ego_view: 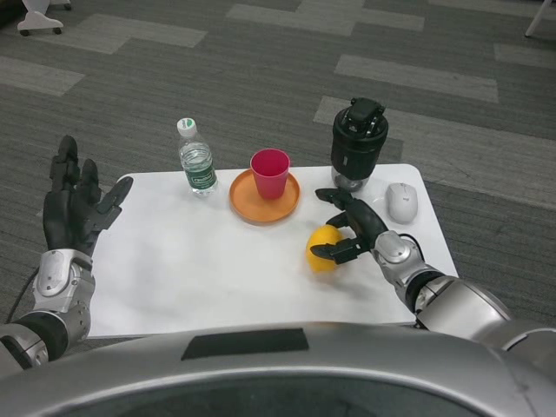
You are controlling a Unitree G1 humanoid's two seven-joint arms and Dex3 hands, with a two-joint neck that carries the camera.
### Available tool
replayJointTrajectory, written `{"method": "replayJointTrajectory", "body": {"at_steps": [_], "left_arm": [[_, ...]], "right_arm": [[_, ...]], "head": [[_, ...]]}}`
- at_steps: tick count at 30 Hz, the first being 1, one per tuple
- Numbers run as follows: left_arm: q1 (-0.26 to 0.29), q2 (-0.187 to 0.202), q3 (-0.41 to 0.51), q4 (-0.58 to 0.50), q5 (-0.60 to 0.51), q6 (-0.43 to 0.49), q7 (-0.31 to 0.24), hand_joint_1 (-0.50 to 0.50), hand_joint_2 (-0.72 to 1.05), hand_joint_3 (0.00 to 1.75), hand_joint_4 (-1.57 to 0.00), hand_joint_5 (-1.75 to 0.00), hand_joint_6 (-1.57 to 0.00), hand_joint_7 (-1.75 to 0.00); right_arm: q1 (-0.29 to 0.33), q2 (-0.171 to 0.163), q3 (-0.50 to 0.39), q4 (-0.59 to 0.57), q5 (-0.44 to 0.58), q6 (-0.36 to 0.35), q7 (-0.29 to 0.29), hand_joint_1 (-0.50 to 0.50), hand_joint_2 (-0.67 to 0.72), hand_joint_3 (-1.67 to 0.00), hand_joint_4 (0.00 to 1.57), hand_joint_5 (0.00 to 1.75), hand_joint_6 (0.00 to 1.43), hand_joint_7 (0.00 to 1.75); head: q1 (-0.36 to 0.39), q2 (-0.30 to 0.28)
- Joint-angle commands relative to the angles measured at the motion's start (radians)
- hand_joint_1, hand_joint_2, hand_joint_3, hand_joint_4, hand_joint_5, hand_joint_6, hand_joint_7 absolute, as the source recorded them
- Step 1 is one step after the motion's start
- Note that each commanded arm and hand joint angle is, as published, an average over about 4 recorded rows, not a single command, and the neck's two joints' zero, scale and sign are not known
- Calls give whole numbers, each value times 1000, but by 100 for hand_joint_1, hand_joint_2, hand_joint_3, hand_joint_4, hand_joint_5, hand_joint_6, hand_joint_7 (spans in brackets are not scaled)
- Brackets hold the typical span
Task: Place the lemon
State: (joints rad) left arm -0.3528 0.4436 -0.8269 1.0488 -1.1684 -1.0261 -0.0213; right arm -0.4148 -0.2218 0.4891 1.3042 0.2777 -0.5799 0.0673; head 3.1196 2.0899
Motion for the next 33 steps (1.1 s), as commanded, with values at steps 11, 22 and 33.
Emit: {"method": "replayJointTrajectory", "body": {"at_steps": [11, 22, 33], "left_arm": [[-12, 7, 10, 2, -4, 3, 3, 50, 87, 9, 0, 0, 0, 0], [-11, 7, 9, 2, -4, 3, 3, 50, 87, 9, 0, 0, 0, 0], [-11, 7, 9, 4, -4, 3, 3, 50, 87, 9, 0, 0, 0, 0]], "right_arm": [[3, -2, -84, -2, 1, -7, 0, -21, -16, -48, 0, 68, 0, 14], [55, -6, -172, -72, -2, -25, 17, -21, -15, -46, 0, 56, 0, 14], [206, -31, -405, -427, 4, -57, 77, -4, -2, -38, 0, 48, 0, 14]], "head": [[-2, 3], [-2, 4], [-37, 24]]}}
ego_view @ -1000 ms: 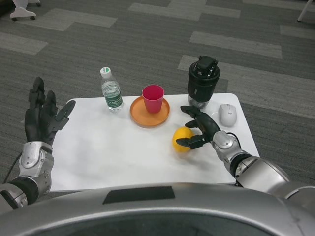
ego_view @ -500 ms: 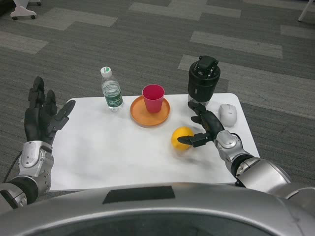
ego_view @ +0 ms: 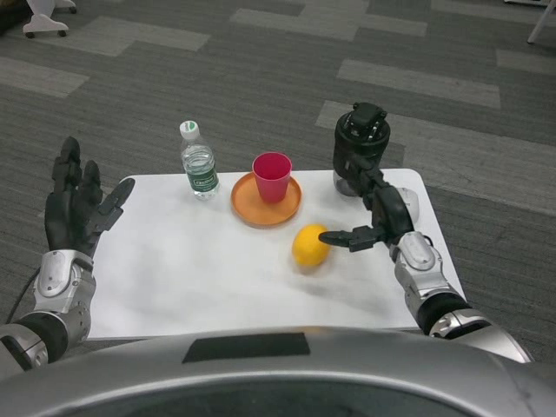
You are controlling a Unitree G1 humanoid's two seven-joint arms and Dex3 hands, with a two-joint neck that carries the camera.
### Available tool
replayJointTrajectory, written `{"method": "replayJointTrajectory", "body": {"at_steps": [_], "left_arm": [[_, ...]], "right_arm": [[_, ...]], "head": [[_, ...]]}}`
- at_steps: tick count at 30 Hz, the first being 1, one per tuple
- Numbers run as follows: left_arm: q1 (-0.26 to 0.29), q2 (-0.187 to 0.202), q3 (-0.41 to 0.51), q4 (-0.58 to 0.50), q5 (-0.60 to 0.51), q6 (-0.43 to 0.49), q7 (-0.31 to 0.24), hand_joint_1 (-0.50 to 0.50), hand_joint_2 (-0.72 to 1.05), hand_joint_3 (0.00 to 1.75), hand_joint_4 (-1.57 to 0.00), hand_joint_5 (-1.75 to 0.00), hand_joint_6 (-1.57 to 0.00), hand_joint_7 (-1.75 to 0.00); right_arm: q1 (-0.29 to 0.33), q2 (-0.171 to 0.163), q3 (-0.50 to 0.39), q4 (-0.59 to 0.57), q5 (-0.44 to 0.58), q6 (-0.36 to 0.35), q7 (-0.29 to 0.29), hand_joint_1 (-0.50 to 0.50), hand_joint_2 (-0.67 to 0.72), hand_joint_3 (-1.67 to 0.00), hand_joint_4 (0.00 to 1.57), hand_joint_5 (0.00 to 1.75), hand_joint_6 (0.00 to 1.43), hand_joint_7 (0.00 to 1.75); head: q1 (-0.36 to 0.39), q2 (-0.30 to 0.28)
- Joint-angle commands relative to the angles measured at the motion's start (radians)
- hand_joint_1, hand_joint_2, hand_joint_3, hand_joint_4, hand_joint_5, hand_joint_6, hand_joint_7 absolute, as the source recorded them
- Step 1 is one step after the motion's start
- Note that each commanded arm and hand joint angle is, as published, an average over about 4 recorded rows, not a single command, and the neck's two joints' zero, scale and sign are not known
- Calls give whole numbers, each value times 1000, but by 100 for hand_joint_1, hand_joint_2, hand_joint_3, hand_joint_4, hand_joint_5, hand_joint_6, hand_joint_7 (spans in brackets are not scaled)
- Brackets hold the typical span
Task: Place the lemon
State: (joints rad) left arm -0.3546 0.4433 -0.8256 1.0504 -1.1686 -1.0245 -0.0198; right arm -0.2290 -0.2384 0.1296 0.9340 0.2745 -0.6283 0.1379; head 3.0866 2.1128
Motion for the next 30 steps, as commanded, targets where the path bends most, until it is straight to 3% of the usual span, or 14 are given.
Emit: {"method": "replayJointTrajectory", "body": {"at_steps": [1, 9, 17, 30], "left_arm": [[-9, 8, 8, 2, -3, 1, 1, 50, 87, 9, 0, 0, 0, 0], [-8, 8, 10, 2, -3, 1, 1, 50, 87, 9, 0, 0, 0, 0], [-5, 9, 13, 2, -3, 1, 1, 50, 87, 9, 0, 0, 0, 0], [-4, 9, 13, 2, -3, 1, 1, 50, 87, 9, 0, 0, 0, 0]], "right_arm": [[26, -14, -58, -69, 8, -8, 9, -4, 1, -36, 0, 48, 0, 14], [53, -12, -147, -122, 14, -13, 12, 8, 15, -26, 0, 48, 0, 14], [59, -9, -162, -129, 14, -13, 12, 17, 15, -24, 0, 48, 0, 14], [59, -9, -159, -124, 14, -13, 12, 21, 15, -24, 0, 48, 0, 14]], "head": [[-6, 0], [-9, -2], [0, 16], [7, 19]]}}
